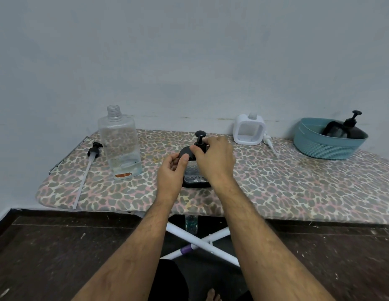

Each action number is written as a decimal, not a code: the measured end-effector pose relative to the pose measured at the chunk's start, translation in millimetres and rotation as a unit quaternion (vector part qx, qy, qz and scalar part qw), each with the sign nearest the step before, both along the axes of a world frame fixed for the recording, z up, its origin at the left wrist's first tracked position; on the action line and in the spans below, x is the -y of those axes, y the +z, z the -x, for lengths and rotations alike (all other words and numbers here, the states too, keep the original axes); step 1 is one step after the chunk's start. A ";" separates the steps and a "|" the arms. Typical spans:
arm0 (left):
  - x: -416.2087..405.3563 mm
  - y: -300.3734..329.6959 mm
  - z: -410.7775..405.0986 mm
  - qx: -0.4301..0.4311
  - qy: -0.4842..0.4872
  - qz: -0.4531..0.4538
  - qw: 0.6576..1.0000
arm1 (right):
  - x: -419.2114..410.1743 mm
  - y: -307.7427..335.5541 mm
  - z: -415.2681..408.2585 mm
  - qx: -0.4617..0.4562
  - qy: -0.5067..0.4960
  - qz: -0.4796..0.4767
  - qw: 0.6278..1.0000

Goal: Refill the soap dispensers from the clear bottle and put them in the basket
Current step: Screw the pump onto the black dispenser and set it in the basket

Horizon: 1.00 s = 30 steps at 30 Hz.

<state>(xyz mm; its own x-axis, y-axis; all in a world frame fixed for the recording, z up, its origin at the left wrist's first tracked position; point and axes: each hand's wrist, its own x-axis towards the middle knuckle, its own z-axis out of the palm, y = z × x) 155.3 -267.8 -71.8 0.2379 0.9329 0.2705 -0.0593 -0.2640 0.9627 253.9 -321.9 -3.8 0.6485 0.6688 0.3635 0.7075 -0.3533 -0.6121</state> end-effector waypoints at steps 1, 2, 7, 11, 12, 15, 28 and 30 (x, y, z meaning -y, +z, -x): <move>-1.1 -1.0 -0.2 0.003 -0.001 0.003 1.000 | 0.0 1.8 -6.0 -0.036 0.033 -0.017 0.999; -2.2 -2.3 -0.3 0.006 -0.003 0.005 1.000 | -0.6 2.6 -15.0 -0.084 0.081 -0.029 0.993; -1.4 -1.4 0.2 0.008 0.001 0.012 1.000 | 4.8 12.5 -51.9 -0.264 0.297 0.035 0.917; -2.6 -3.3 0.8 0.007 -0.004 0.013 1.000 | 1.5 9.6 -61.4 -0.270 0.318 0.046 0.908; -3.3 -4.4 0.4 0.006 -0.004 0.015 1.000 | 1.6 8.4 -60.4 -0.259 0.312 0.034 0.913; -2.9 -2.7 0.3 0.007 0.000 0.018 1.000 | 2.5 6.4 -50.5 -0.167 0.259 -0.004 0.951; -1.2 -2.3 -0.1 -0.009 0.007 -0.005 1.000 | 1.4 -8.4 -11.7 -0.039 0.061 -0.032 0.997; -1.4 -2.9 -0.2 -0.014 0.009 -0.006 1.000 | 2.8 -6.1 -6.7 -0.027 0.036 -0.021 0.999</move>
